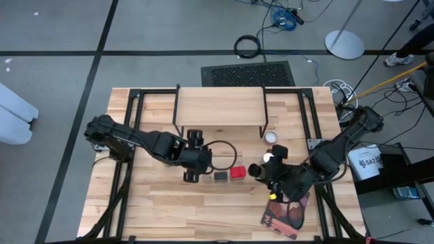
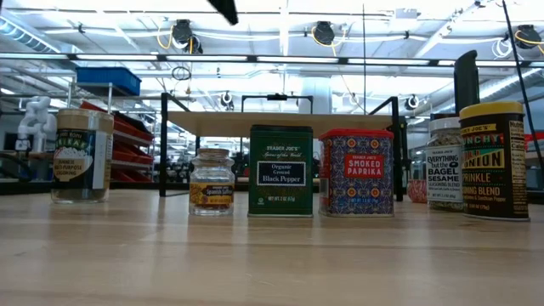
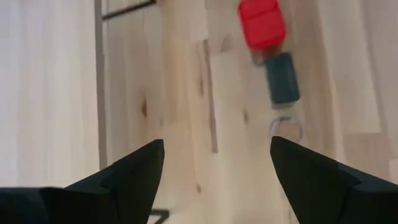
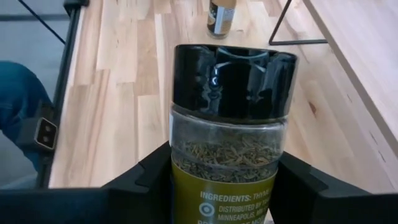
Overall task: Shelf spices
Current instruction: Put the dark yellow spice bottle into the center of the table
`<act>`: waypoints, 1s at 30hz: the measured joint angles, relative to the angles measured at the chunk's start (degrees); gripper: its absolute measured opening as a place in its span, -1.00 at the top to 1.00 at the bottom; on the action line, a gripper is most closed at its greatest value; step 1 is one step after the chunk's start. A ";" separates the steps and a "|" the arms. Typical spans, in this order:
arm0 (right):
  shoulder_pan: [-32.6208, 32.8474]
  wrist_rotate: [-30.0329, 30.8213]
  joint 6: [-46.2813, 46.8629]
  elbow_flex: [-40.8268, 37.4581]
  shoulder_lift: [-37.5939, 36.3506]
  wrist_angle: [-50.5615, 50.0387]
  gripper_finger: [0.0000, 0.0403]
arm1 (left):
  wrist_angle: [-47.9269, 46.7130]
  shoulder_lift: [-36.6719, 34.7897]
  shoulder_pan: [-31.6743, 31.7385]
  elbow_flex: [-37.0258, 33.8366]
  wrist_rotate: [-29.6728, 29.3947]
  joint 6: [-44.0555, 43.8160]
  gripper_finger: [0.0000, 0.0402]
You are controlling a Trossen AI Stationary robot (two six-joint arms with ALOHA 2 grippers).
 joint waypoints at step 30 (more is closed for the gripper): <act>4.66 29.83 13.26 -28.04 0.00 36.93 -0.07 | 10.46 -10.23 -6.27 -10.75 -8.03 -3.70 -0.52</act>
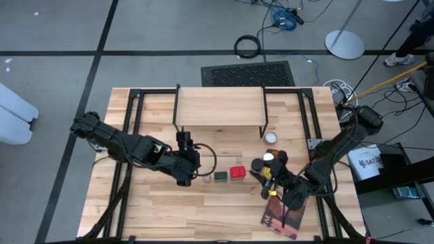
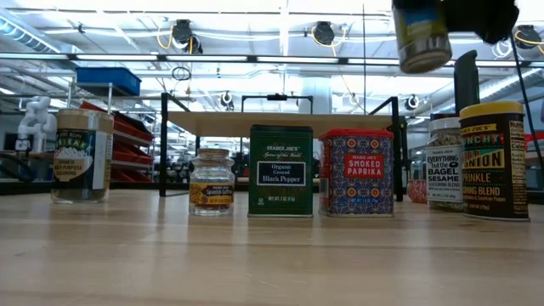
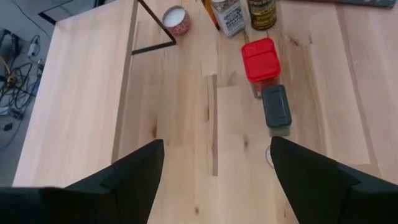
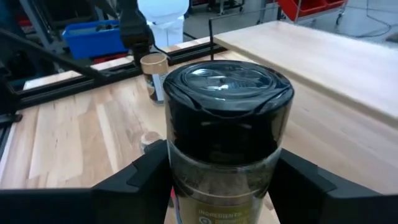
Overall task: Shelf spices
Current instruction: Put the dark yellow spice bottle into the center of the table
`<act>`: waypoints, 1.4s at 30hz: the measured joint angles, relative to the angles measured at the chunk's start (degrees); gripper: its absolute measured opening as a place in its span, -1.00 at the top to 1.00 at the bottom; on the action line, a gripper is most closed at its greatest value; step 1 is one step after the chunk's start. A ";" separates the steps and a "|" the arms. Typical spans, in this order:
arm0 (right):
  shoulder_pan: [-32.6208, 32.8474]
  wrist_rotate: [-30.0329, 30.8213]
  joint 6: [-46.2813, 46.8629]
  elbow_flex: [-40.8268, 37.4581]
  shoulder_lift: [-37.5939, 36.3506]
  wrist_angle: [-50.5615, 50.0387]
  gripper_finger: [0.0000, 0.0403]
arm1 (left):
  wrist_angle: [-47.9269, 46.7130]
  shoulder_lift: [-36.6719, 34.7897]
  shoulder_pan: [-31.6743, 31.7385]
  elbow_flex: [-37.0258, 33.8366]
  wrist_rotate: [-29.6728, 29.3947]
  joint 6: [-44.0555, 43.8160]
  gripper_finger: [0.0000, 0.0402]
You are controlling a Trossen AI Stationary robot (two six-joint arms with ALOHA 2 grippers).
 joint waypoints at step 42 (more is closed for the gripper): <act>1.29 -4.96 6.55 -2.08 15.52 9.84 -0.02 | 29.68 14.97 2.58 0.01 14.77 15.43 -0.52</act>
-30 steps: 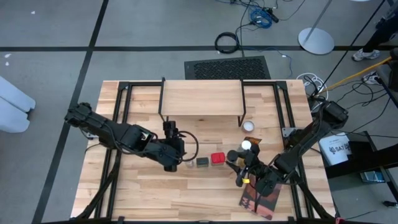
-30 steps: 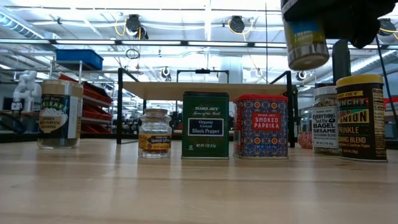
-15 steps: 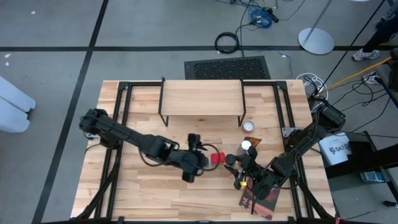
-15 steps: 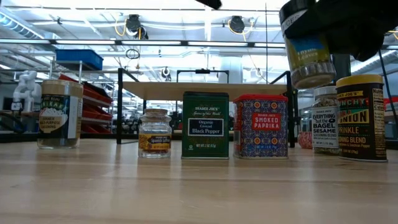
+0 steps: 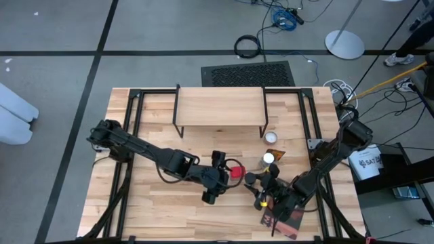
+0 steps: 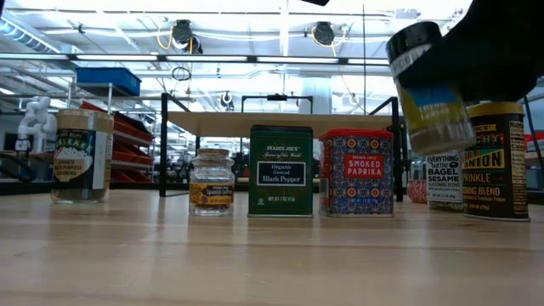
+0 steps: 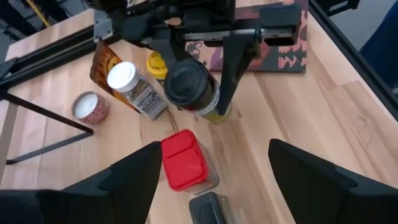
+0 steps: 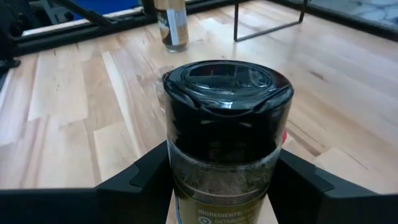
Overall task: Shelf spices
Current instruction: Put the dark yellow spice bottle into the center of the table
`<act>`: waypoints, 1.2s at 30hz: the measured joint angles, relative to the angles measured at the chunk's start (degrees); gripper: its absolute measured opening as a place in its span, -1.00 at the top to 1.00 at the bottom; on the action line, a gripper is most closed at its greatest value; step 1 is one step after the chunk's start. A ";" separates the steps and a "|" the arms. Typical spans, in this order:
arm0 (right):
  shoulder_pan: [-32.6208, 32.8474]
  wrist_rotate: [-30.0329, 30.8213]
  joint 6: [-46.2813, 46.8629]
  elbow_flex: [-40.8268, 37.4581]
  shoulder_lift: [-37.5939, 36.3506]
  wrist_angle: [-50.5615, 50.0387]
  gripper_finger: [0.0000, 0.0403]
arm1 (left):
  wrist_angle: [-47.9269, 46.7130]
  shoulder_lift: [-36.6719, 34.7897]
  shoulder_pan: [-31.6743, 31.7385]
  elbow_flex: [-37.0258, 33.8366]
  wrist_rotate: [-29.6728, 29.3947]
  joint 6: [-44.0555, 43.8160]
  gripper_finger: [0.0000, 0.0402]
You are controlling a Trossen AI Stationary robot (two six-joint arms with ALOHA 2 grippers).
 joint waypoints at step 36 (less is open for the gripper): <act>1.35 1.53 -11.23 2.42 -0.01 8.88 -0.02 | -2.33 -0.02 -0.11 0.01 0.08 -0.11 -0.52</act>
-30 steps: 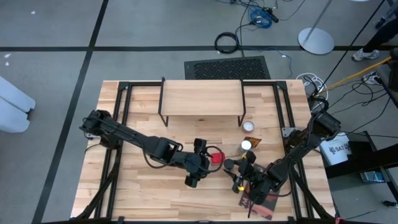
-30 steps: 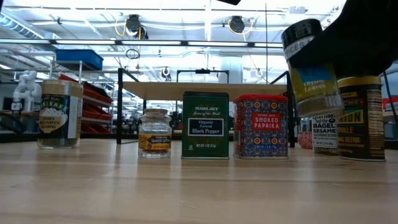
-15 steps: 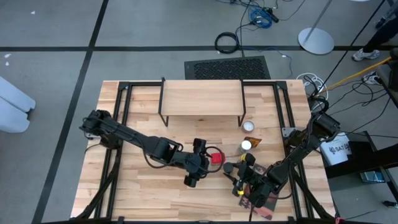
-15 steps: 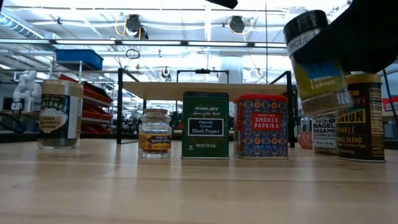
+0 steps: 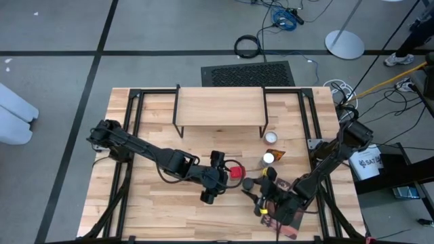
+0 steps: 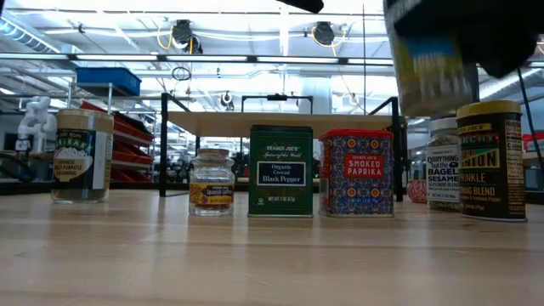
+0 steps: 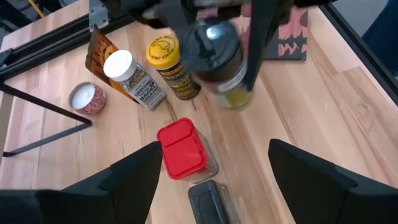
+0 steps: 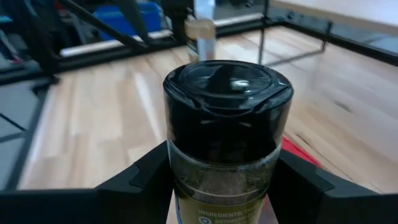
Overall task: Shelf spices
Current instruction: Put the dark yellow spice bottle into the center of the table
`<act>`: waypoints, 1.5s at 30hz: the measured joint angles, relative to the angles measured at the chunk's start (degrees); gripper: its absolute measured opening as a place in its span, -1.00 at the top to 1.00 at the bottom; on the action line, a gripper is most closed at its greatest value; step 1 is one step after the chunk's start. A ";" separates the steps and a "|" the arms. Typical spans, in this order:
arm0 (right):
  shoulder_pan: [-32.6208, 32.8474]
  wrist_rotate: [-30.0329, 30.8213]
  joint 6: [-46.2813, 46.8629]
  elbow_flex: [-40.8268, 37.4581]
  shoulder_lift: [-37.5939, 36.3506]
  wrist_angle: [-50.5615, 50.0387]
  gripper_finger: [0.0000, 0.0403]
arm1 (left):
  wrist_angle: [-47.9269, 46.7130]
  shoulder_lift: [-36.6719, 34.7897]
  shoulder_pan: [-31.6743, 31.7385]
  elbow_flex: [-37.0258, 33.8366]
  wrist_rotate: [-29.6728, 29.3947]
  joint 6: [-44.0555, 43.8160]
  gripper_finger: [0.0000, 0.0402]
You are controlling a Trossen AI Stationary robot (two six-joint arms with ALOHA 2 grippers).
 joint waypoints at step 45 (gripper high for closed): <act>3.37 -8.88 5.99 0.07 10.55 0.84 -0.02 | 8.74 5.57 -2.91 0.07 10.05 0.00 -0.52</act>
